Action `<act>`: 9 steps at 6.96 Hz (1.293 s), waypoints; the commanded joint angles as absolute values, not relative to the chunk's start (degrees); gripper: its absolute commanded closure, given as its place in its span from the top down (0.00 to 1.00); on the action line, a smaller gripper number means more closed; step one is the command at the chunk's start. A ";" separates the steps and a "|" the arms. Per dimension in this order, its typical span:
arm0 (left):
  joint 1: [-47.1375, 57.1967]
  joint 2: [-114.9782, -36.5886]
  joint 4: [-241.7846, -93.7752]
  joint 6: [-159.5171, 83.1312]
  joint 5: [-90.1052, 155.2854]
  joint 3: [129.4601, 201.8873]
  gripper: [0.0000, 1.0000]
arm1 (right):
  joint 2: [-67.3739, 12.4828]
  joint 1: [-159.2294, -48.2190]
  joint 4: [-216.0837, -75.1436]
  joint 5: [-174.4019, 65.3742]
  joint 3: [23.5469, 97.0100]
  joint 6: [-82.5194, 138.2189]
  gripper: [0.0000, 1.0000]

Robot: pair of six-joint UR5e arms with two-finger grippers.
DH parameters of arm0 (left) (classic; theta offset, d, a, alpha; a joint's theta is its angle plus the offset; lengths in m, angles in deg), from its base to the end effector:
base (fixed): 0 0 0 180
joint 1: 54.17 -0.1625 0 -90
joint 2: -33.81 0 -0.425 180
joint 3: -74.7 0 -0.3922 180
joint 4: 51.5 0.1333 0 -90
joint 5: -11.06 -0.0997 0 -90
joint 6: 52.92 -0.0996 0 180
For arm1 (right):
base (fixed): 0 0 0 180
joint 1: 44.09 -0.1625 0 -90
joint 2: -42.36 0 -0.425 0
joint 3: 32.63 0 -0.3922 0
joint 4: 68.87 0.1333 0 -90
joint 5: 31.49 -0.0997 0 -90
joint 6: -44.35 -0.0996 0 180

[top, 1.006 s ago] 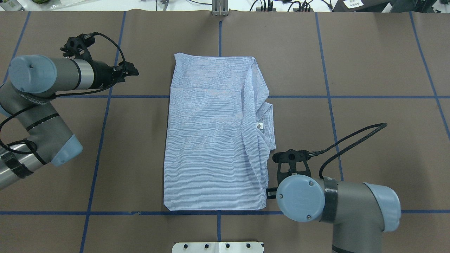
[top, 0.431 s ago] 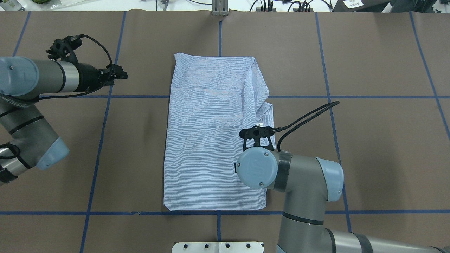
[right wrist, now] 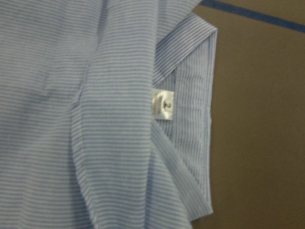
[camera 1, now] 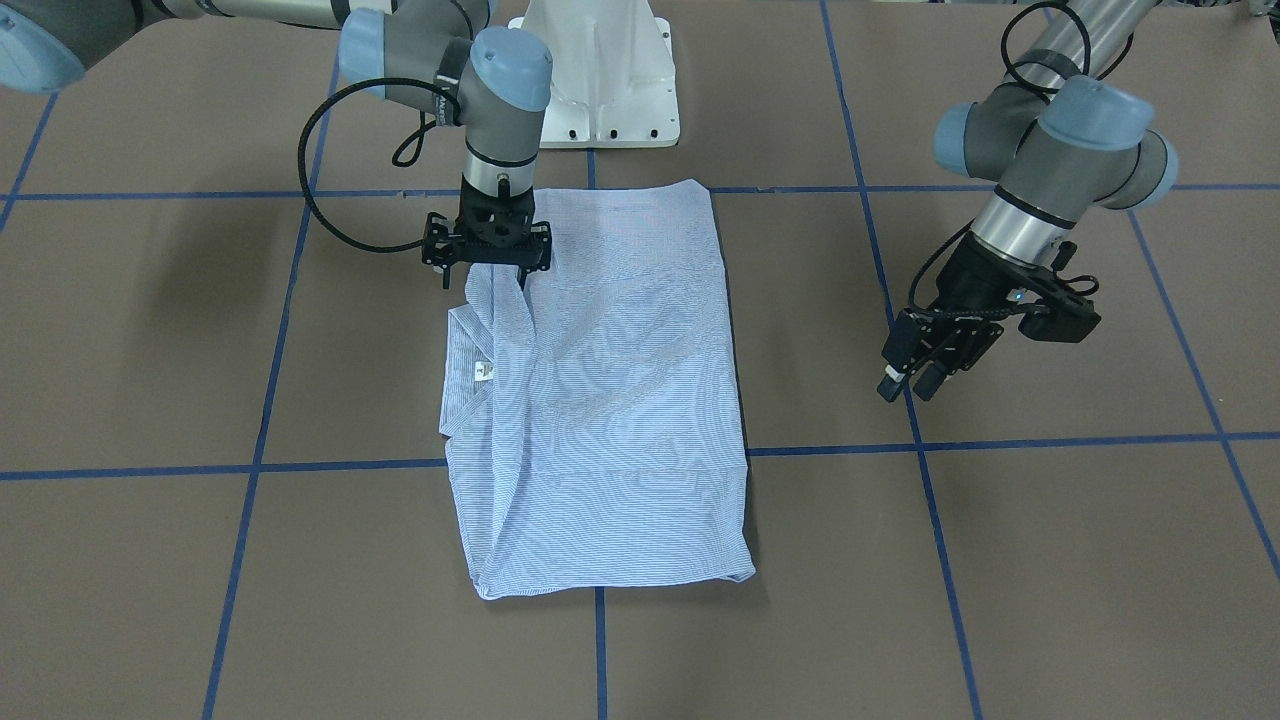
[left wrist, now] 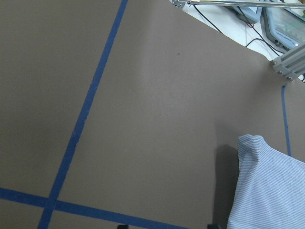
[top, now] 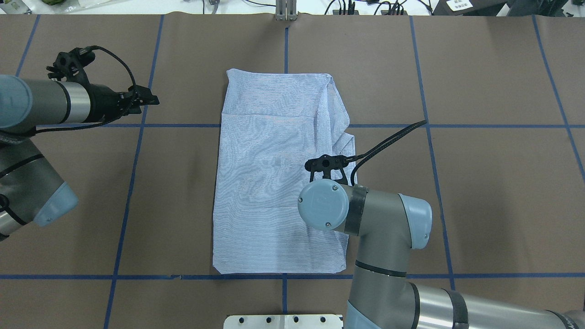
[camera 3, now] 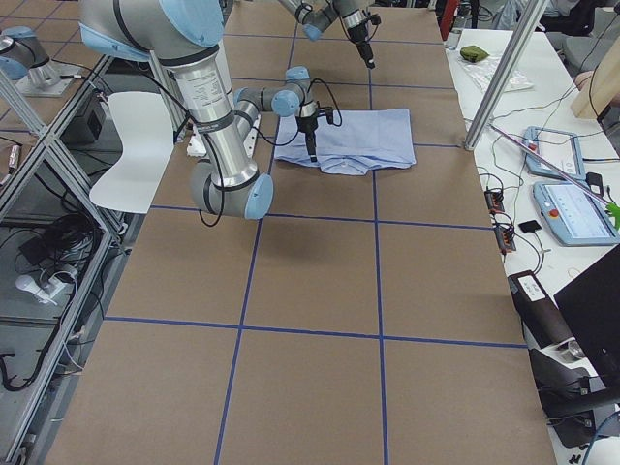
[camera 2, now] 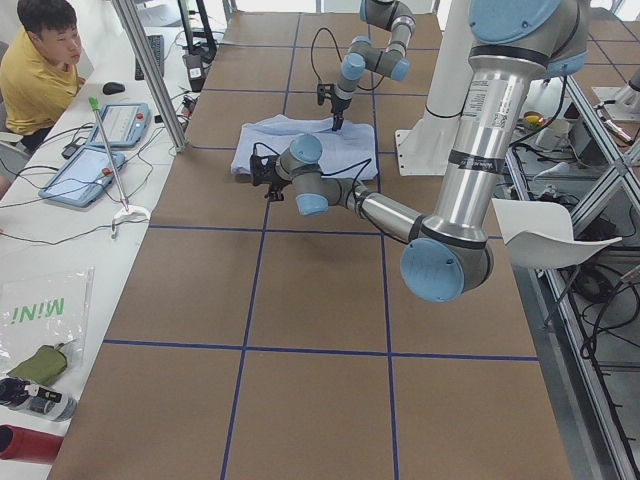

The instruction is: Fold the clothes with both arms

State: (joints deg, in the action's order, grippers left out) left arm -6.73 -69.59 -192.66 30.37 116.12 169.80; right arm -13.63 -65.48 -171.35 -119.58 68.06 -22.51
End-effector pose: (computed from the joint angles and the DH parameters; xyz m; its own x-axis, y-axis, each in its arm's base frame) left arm 0.3235 -0.5111 0.3914 0.2973 -0.1570 -0.9418 0.5153 0.8568 0.0199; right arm -0.5590 -0.3657 0.2700 0.8741 -0.0794 0.4792 -0.0408 0.9710 0.2355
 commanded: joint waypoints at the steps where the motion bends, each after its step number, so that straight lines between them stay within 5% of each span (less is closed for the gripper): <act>1: -6.79 -69.46 -192.65 30.31 116.17 170.06 0.63 | -19.82 -69.48 -171.44 -119.91 73.85 -17.62 1.00; 3: -6.79 -69.46 -192.65 30.31 116.17 169.98 0.63 | -28.01 -69.93 -171.35 -119.82 79.43 -16.04 1.00; 5: -6.79 -69.55 -192.65 30.40 116.17 170.06 0.63 | -23.77 -70.55 -171.61 -120.52 78.56 -17.51 1.00; 9: -7.14 -69.46 -192.65 30.40 116.09 169.72 0.63 | -21.80 -61.08 -165.30 -120.97 79.25 -65.14 1.00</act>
State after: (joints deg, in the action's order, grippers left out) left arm -6.95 -69.47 -192.65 30.40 116.16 169.91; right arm -22.22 -64.27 -167.60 -121.36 78.97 -50.42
